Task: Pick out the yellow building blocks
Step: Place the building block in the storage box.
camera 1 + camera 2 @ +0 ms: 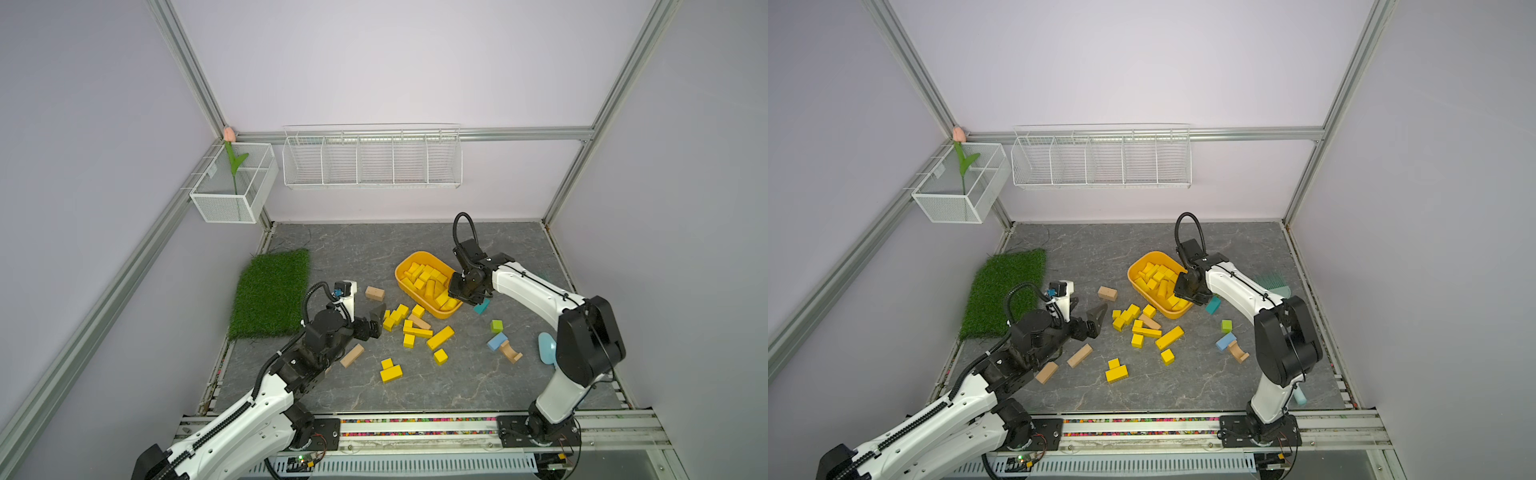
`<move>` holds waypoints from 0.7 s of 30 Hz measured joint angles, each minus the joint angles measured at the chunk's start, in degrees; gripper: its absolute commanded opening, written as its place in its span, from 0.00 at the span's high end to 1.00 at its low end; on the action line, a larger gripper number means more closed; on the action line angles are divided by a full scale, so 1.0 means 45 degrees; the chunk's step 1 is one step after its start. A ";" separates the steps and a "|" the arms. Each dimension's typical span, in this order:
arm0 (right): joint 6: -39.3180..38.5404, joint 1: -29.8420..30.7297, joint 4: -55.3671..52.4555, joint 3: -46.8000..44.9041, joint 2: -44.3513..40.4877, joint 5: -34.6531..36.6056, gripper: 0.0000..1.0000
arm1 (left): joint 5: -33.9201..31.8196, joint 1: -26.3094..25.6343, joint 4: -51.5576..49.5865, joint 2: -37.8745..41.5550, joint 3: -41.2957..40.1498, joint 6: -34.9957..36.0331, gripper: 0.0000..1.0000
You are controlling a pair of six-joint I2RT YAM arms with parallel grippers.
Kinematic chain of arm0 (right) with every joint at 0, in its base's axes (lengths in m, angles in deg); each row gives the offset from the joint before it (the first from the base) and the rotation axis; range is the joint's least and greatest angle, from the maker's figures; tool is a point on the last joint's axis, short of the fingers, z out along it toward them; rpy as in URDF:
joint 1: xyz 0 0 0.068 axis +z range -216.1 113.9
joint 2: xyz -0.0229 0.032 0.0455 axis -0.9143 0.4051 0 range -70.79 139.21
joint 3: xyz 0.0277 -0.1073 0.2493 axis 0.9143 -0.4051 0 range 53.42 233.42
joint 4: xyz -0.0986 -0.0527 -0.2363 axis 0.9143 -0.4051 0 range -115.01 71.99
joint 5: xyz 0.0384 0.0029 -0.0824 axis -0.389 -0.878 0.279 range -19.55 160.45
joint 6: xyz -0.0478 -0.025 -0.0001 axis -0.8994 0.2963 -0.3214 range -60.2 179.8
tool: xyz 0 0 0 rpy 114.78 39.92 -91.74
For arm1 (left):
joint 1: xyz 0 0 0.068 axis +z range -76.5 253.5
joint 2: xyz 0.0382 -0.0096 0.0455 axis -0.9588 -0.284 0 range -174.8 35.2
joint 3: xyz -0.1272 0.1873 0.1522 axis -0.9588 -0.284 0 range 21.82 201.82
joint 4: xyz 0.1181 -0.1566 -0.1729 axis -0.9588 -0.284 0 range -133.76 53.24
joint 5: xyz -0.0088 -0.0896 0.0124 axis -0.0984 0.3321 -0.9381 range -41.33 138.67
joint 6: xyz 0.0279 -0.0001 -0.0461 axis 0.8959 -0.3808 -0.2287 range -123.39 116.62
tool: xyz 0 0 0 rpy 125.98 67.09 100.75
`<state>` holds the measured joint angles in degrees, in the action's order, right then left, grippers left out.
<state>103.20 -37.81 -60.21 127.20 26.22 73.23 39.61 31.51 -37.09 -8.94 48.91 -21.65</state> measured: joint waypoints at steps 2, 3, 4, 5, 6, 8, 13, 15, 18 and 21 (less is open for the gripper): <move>-0.0277 0.0374 0.0010 -0.0510 -0.0743 0.0248 0.53 | 0.0000 0.0000 0.0000 0.0000 0.0000 -0.0029 0.00; -0.0403 0.0602 0.0010 -0.0792 -0.1122 0.0403 0.53 | 0.0000 0.0000 -0.0005 0.0000 0.0000 -0.0029 0.00; -0.0529 0.0850 0.0000 -0.1112 -0.1511 0.0505 0.52 | 0.0000 0.0000 0.0000 0.0000 0.0000 -0.0034 0.00; -0.0641 0.1069 0.0010 -0.1413 -0.1826 0.0602 0.52 | 0.0000 0.0000 -0.0005 0.0000 0.0000 -0.0029 0.00; -0.0719 0.1292 0.0015 -0.1719 -0.2118 0.0680 0.51 | 0.0000 0.0000 -0.0005 0.0000 0.0000 -0.0029 0.01; -0.0908 0.1734 0.0044 -0.2361 -0.2608 0.0826 0.49 | -0.0005 0.0000 -0.0005 -0.0005 0.0000 -0.0034 0.00; -0.1486 0.2851 0.0262 -0.3531 -0.3254 0.1156 0.44 | -0.0034 0.0000 -0.0029 -0.0015 0.0000 -0.0039 0.00; -0.1787 0.3313 0.0335 -0.3672 -0.3225 0.1263 0.43 | -0.0044 0.0000 -0.0053 -0.0015 0.0000 -0.0044 0.00; -0.2191 0.3895 0.0529 -0.3711 -0.3021 0.1433 0.42 | -0.0083 0.0000 -0.0102 -0.0015 0.0000 -0.0097 0.00; -0.2477 0.4294 0.0855 -0.3808 -0.2603 0.1423 0.39 | -0.0107 0.0000 -0.0151 -0.0005 0.0000 -0.0141 0.00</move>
<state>92.05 -18.49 -56.36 110.06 14.50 79.64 39.13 31.51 -37.77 -8.96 48.91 -22.28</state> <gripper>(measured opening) 0.596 0.993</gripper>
